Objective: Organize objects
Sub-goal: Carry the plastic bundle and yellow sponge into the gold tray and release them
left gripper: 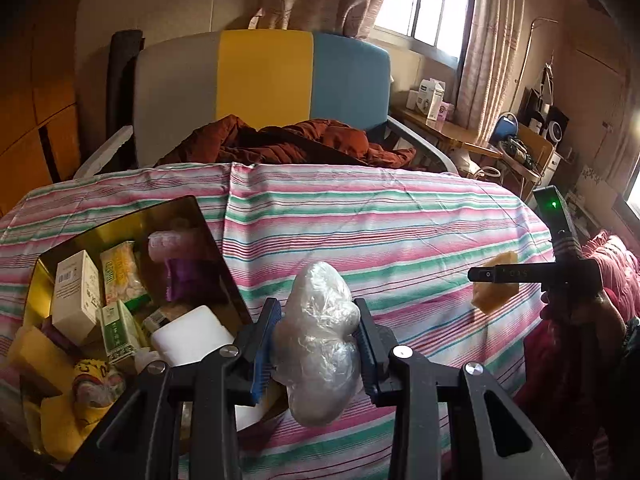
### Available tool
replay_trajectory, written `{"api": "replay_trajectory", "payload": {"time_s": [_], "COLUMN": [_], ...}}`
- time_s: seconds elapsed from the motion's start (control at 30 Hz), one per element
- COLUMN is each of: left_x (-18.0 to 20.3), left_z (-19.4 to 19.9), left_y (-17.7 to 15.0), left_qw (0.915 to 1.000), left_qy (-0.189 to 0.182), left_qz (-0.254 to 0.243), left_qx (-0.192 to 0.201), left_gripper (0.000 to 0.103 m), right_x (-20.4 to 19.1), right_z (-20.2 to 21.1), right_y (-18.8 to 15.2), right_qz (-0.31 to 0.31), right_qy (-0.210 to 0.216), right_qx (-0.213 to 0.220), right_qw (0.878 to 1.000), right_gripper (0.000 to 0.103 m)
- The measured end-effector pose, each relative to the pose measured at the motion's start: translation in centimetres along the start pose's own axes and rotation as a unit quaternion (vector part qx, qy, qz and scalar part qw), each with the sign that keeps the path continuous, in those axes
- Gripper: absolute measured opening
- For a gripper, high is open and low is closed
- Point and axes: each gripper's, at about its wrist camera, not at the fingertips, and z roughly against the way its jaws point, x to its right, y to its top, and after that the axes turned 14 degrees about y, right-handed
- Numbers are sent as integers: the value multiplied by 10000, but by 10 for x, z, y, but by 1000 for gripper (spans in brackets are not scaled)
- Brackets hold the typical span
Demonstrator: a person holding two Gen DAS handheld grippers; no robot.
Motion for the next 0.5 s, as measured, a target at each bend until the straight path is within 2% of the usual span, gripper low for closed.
{"api": "replay_trajectory", "payload": {"time_s": [0.27, 0.5], "left_x": [-46, -88], "left_z": [17, 26], "left_y": [-2, -14], "left_qw": [9988, 9954], "left_qy": [235, 540], "left_qz": [400, 790], "left_qx": [149, 97], "left_gripper": [36, 36], "right_x": [-16, -83], "right_z": [14, 13], "right_y": [2, 2], "right_qz": [-37, 567], "right_qy": [407, 870], "right_qx": [130, 131], "right_qw": [9991, 9945], "right_gripper": [47, 47]}}
